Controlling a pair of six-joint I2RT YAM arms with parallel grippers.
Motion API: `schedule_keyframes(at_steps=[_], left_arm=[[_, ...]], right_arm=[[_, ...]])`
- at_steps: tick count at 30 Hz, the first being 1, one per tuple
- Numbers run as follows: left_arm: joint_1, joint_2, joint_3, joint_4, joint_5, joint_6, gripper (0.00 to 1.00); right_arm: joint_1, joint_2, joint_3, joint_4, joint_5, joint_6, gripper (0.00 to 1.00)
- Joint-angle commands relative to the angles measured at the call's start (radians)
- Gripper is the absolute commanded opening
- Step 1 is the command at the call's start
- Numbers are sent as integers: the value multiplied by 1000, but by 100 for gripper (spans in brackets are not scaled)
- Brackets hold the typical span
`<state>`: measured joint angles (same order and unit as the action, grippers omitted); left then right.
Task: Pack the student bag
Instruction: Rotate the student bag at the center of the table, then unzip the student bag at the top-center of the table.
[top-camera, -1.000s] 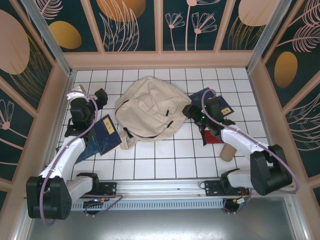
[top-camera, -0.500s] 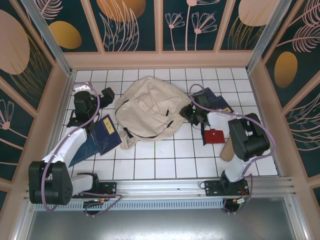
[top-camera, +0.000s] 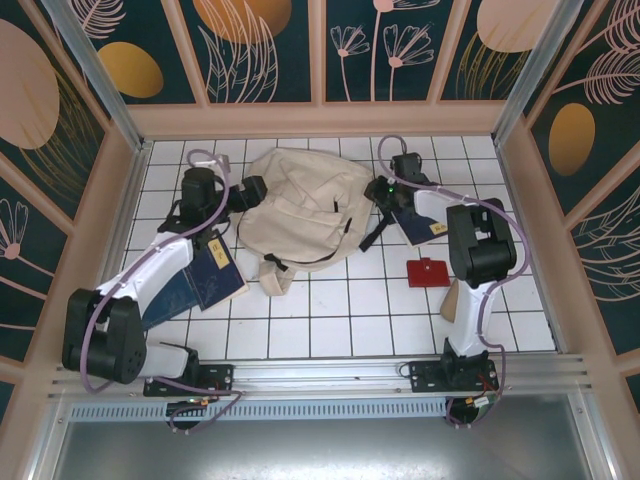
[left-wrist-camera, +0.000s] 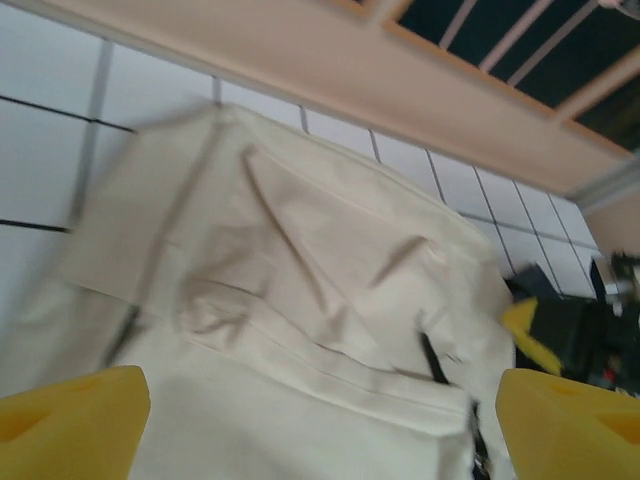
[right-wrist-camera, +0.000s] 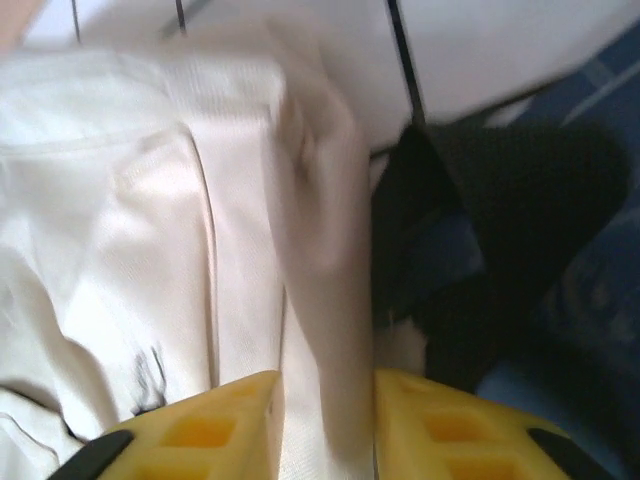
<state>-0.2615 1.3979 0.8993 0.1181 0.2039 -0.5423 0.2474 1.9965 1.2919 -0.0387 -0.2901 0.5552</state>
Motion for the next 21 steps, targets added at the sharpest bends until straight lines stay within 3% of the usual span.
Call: schedule_keyframes(at_steps=[1,3,7,14,21], left_arm=[[-61,65,52,-23,23,-33,89],[-104,115,67,-23,17,-37,88],[-167,229,159,-18,26,-71,83],[-221,454,325,-87,113,-151,58],[-253,601,440,-115,138,-166,48]], right_arm=[[1,-78,36,-109,27,-71,44],[21,-129,19,-171,62,-61,49],[106,-178,-37,-210,0,-10,50],[165,-130,-71,-190,-58,101,42],[171,-68,-59,-199,-65,111,37]])
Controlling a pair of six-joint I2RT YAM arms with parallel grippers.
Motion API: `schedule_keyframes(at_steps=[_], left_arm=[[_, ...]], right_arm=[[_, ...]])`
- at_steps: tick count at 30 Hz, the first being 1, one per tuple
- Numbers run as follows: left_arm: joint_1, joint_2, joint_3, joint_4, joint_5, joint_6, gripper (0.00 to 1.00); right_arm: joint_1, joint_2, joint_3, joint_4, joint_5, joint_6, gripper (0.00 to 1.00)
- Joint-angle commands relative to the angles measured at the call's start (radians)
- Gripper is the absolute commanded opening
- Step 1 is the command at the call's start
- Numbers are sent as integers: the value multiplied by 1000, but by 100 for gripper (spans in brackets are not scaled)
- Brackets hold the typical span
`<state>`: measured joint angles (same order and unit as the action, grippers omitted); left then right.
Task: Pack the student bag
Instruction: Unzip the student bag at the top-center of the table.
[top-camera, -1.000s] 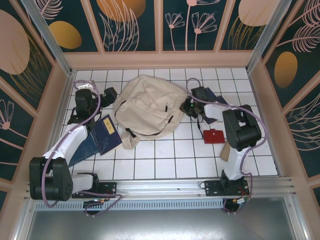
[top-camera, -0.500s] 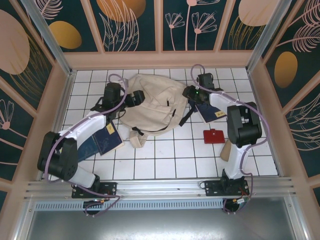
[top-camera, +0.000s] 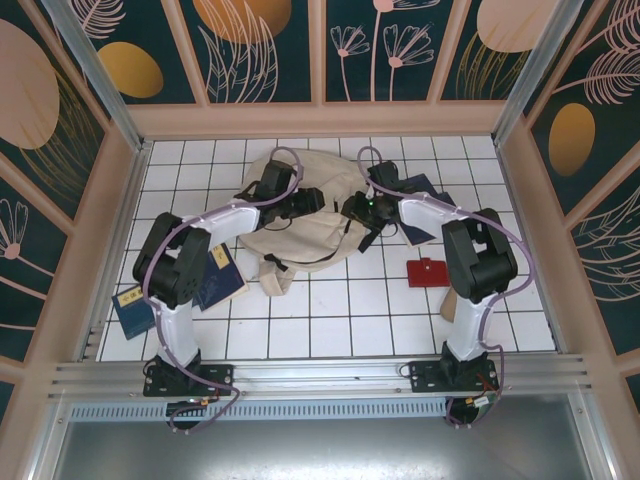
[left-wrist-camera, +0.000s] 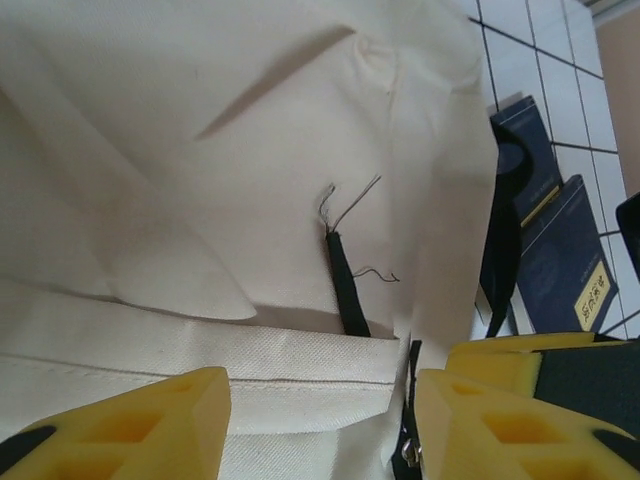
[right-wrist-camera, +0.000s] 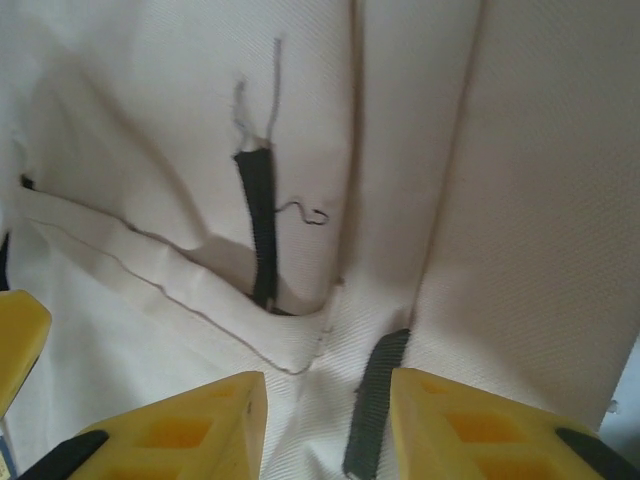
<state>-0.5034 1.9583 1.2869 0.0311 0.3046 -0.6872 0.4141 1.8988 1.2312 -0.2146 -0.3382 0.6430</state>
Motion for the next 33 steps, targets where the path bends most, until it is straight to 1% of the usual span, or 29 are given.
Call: schedule_keyframes(at_steps=[1,2,4,6,10,11,16,19,21,25,30,33], left_arm=[[-14,63,69,-23,44,-26,46],[-16,83,84,-21,51,-31,44],[-24,132,130,-21,73,-40,34],[-34,170,162,-17,85,-55,26],[-53,224,202,-18,94,-79,19],[-55,236,206,-17,96,-87,18],[-58,296,222,-54,46,-117,13],[-58,329,228,-66,29,-136,11],[-58,345,233,-72,20,-144,10],[-58,364,238,-79,12,-151,9],[-58,388,247,-83,-1,-169,8],[-58,406,260,-87,-10,-183,7]], right_arm=[[6,41,10,-27,-19,20,37],[7,48,13,-28,-19,19,36],[8,65,24,-30,-21,21,33],[8,76,33,-34,-18,23,32],[8,100,45,-38,-16,19,27],[8,107,49,-39,-17,16,25],[6,93,58,-49,-13,10,12],[5,63,62,-61,-14,9,2],[6,32,53,-66,-17,13,0],[13,-40,16,-72,-35,24,0],[36,-119,-39,-62,-101,45,0],[66,-154,-84,-38,-156,64,0]])
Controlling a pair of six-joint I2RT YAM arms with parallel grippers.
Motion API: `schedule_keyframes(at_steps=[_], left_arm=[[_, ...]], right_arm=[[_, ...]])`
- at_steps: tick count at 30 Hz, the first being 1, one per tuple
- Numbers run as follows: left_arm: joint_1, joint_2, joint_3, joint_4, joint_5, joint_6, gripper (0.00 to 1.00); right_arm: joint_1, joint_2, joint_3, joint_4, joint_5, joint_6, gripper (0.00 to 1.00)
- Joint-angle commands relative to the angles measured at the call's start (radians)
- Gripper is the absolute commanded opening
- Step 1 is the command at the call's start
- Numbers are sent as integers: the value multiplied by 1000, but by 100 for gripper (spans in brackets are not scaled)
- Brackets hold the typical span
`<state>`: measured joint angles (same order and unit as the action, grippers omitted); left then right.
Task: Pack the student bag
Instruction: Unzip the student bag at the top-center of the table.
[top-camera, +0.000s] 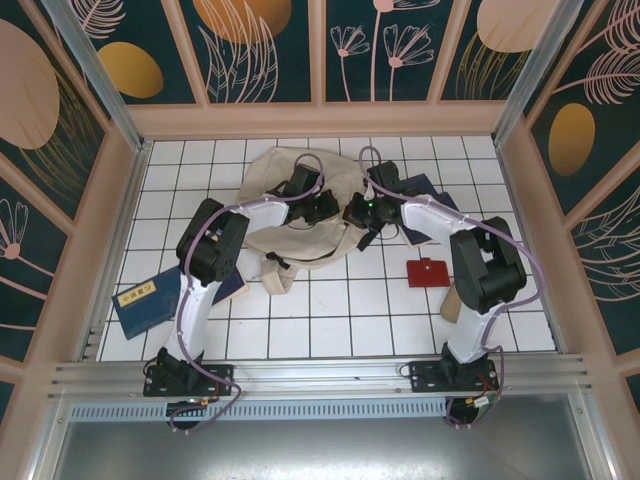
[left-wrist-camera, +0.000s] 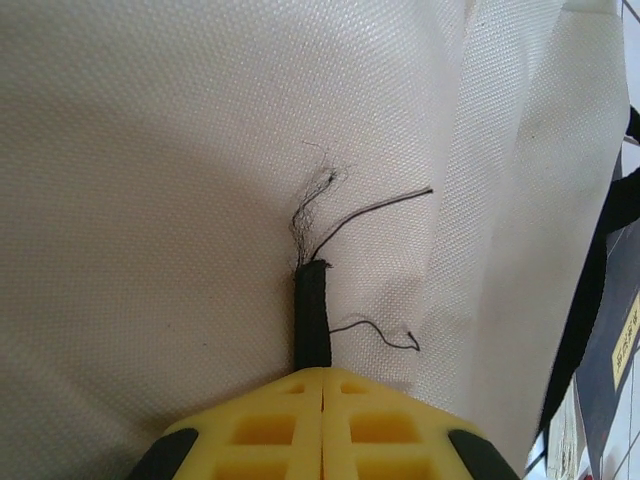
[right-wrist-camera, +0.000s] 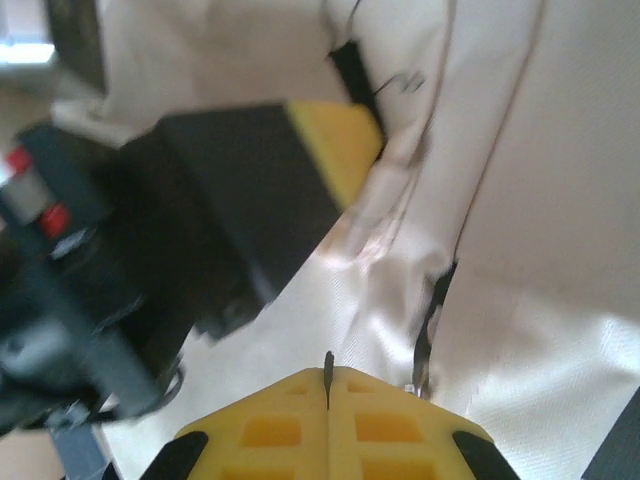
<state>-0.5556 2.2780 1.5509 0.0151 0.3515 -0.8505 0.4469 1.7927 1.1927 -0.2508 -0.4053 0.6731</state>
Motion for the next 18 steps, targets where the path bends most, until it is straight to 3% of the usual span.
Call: schedule_keyframes(at_steps=[1,10,18], left_arm=[[-6,93,1,-72,-60,-25,6],[-6,140,32,-90,-88,-58,4],[-6,149,71,-116,-104,-49,4]], right_arm=[[44,-58,-54,-1,-100,37,0],[127,-144,-154,90,-237,39,0],[214,-175,-190,149,-286,68,0]])
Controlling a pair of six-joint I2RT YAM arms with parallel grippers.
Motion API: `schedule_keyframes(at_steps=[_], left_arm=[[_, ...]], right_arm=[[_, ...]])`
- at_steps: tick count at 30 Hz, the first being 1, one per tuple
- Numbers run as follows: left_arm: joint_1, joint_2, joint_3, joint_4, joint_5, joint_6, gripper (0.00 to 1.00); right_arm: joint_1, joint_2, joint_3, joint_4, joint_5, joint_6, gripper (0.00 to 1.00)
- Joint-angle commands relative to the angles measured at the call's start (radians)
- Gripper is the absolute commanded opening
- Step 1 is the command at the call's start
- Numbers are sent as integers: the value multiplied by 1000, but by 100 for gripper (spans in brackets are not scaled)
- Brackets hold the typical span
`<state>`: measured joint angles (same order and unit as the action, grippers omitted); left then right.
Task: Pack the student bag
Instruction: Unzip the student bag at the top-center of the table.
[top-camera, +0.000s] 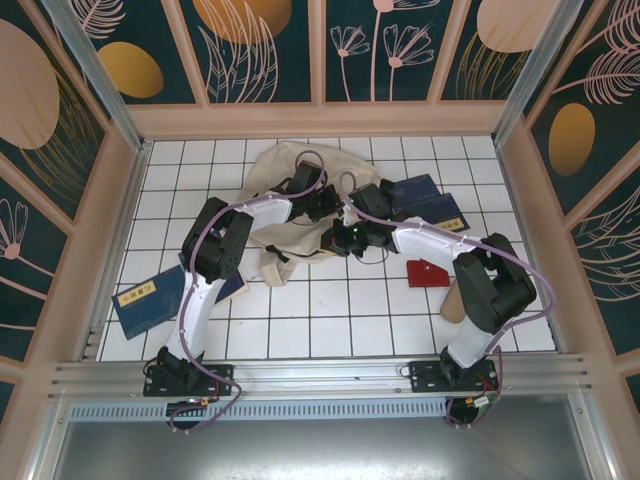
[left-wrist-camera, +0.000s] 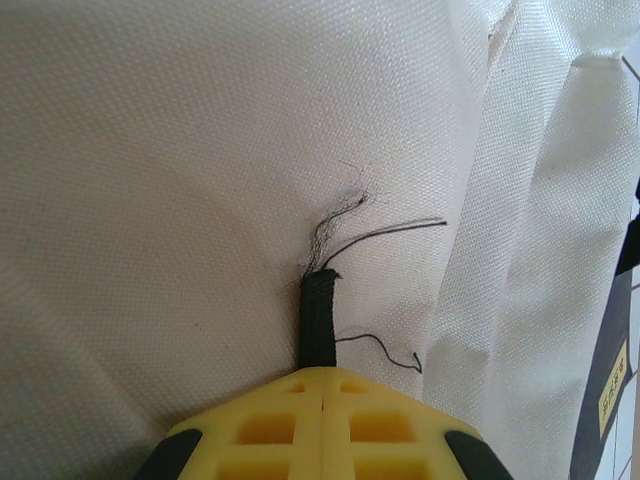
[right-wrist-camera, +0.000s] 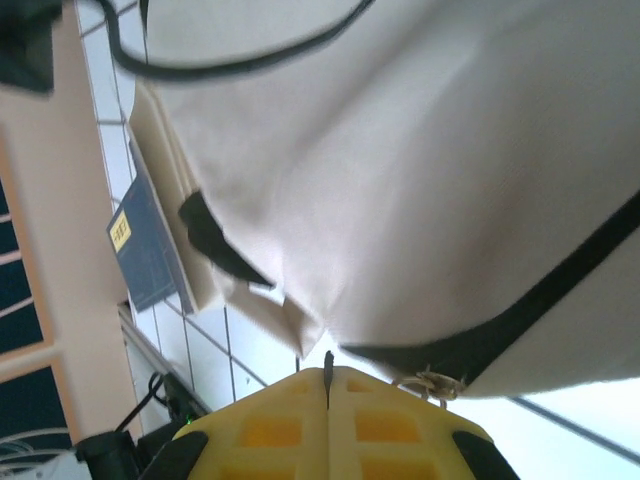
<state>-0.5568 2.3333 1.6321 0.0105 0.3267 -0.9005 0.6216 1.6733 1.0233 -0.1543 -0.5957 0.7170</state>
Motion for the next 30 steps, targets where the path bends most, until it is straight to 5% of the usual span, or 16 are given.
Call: schedule_keyframes(at_steps=[1,5,8,11,17,24,30], left_arm=[[-5,93,-6,-115,-80,2,4],[-5,93,22,-128,-73,13,6],[-5,64,52,-137,-42,36,14],[-5,-9,77,-160,-17,77,29],[-3,-219,22,-263,-66,161,48],[-17,-561,-353,-285,-123,190,51],[-114,-810,-602,-305,-91,161,50]], right_arm=[[44,-69,-28,73,-108,25,0],[41,-101,-28,50,-92,1,5],[3,-116,-28,-31,23,-15,40],[-54,-154,-43,-77,117,-30,55],[-181,-226,-119,-4,178,39,57],[-213,-114,-115,98,99,142,56],[-190,-50,-103,110,76,238,48]])
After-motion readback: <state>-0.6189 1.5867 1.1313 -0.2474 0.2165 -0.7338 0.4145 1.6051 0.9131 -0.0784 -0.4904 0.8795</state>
